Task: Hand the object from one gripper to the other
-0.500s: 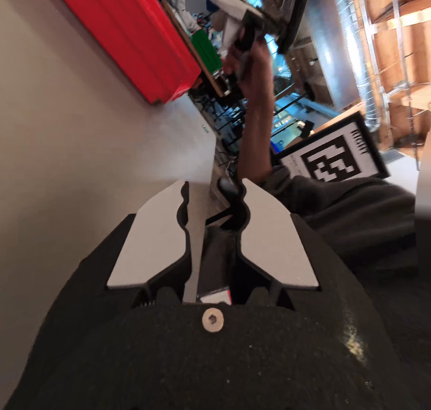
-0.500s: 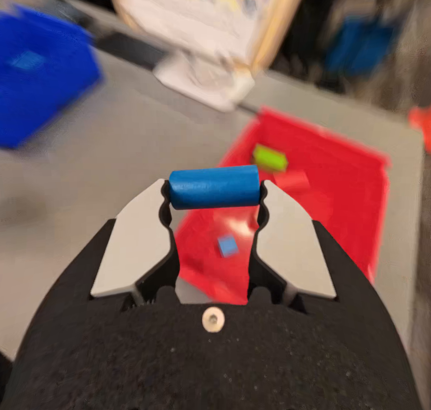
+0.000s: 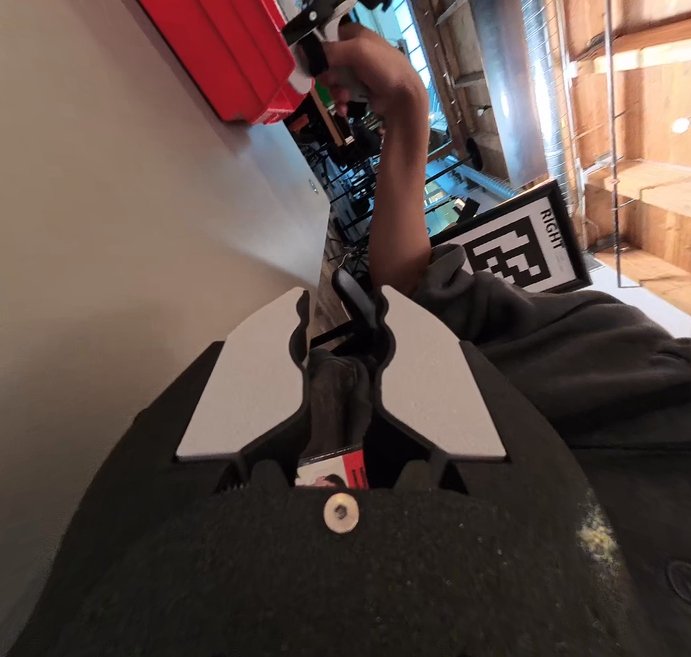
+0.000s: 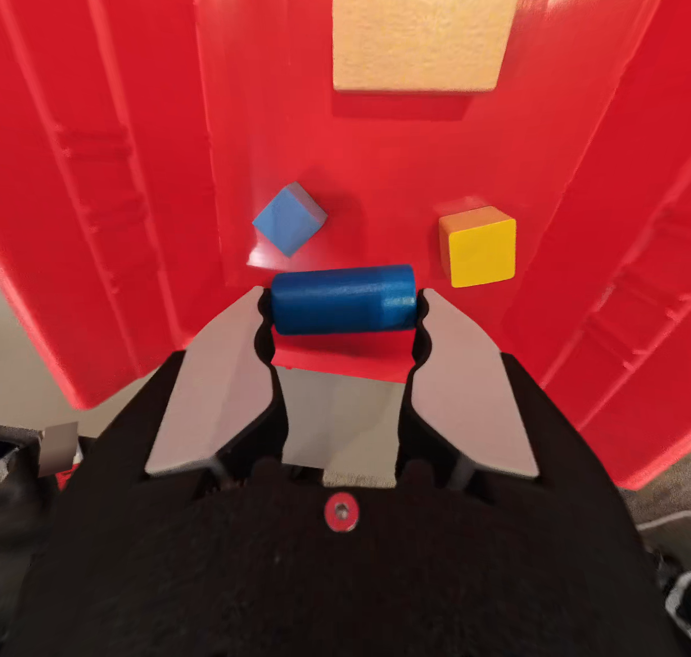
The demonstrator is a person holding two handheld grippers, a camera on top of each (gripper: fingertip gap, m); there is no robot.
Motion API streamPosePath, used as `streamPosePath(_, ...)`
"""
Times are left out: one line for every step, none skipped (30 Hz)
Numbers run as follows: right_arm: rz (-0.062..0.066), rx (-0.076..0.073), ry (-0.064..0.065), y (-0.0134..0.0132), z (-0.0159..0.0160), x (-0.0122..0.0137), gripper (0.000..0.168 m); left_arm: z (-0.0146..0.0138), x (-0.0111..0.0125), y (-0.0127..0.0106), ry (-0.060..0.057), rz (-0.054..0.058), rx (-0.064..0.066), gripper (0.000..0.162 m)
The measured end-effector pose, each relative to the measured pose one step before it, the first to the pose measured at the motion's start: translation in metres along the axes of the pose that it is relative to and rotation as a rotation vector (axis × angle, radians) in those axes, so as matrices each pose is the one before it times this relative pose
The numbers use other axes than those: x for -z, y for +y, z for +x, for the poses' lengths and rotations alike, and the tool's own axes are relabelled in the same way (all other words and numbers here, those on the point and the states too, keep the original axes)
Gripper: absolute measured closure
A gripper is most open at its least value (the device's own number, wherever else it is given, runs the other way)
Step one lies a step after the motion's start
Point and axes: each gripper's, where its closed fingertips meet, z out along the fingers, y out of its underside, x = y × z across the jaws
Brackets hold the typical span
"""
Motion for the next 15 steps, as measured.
streamPosePath(-0.0286, -0.0182, 0.0128, 0.00085, 0.00109, -0.00442, 0.096, 0.00011, 0.00109, -0.00128, -0.0026, 0.0029, -0.0021, 0.130)
streamPosePath(-0.0302, -0.0094, 0.0077, 0.00194, 0.00052, -0.00447, 0.096, -0.00147, 0.00092, 0.00002, -0.0184, -0.0059, -0.0136, 0.132)
streamPosePath(-0.0318, -0.0040, 0.0117, 0.00313, 0.00148, -0.00462, 0.096, -0.00292, 0.00066, 0.00117, -0.0324, -0.0112, -0.0211, 0.135)
streamPosePath(-0.0282, -0.0091, 0.0065, 0.00313, 0.00187, -0.00453, 0.095, -0.00271, 0.00030, 0.00159, -0.0344, -0.0124, -0.0250, 0.135)
streamPosePath(-0.0112, -0.0184, 0.0033, 0.00076, 0.00275, -0.00377, 0.095, -0.00082, -0.00012, 0.00173, -0.0218, -0.0124, -0.0244, 0.135)
streamPosePath(0.0078, -0.0263, 0.0097, -0.00216, 0.00462, -0.00240, 0.096, 0.00037, -0.00037, 0.00160, -0.0117, -0.0122, -0.0181, 0.135)
streamPosePath(0.0066, -0.0235, 0.0019, -0.00199, 0.00366, -0.00210, 0.096, 0.00064, -0.00049, 0.00105, -0.0082, -0.0075, -0.0129, 0.135)
streamPosePath(-0.0004, -0.0152, -0.0128, -0.00058, 0.00093, -0.00210, 0.096, 0.00047, -0.00035, 0.00057, -0.0077, -0.0036, -0.0108, 0.135)
streamPosePath(-0.0048, -0.0034, -0.0111, 0.00002, -0.00024, -0.00194, 0.096, 0.00012, -0.00039, 0.00058, -0.0074, -0.0039, -0.0091, 0.135)
streamPosePath(-0.0023, 0.0008, 0.0135, -0.00022, 0.00184, -0.00068, 0.096, -0.00026, -0.00029, 0.00064, -0.0073, -0.0049, -0.0069, 0.135)
streamPosePath(0.0012, 0.0019, 0.0073, -0.00080, 0.00031, -0.00024, 0.096, -0.00033, -0.00021, 0.00025, -0.0064, -0.0036, -0.0048, 0.135)
streamPosePath(-0.0031, 0.0081, -0.0030, -0.00025, -0.00158, -0.00066, 0.096, -0.00019, -0.00021, 0.00003, -0.0032, -0.0019, -0.0030, 0.135)
streamPosePath(-0.0098, 0.0186, 0.0091, 0.00088, -0.00028, -0.00075, 0.095, 0.00029, -0.00005, -0.00030, 0.0000, -0.0006, -0.0013, 0.135)
streamPosePath(-0.0032, 0.0170, 0.0029, -0.00044, -0.00083, -0.00044, 0.095, 0.00035, -0.00011, -0.00053, 0.0017, 0.0006, -0.0006, 0.135)
streamPosePath(0.0117, 0.0113, -0.0032, -0.00266, -0.00104, 0.00008, 0.095, 0.00011, -0.00001, -0.00040, 0.0001, 0.0003, -0.0001, 0.135)
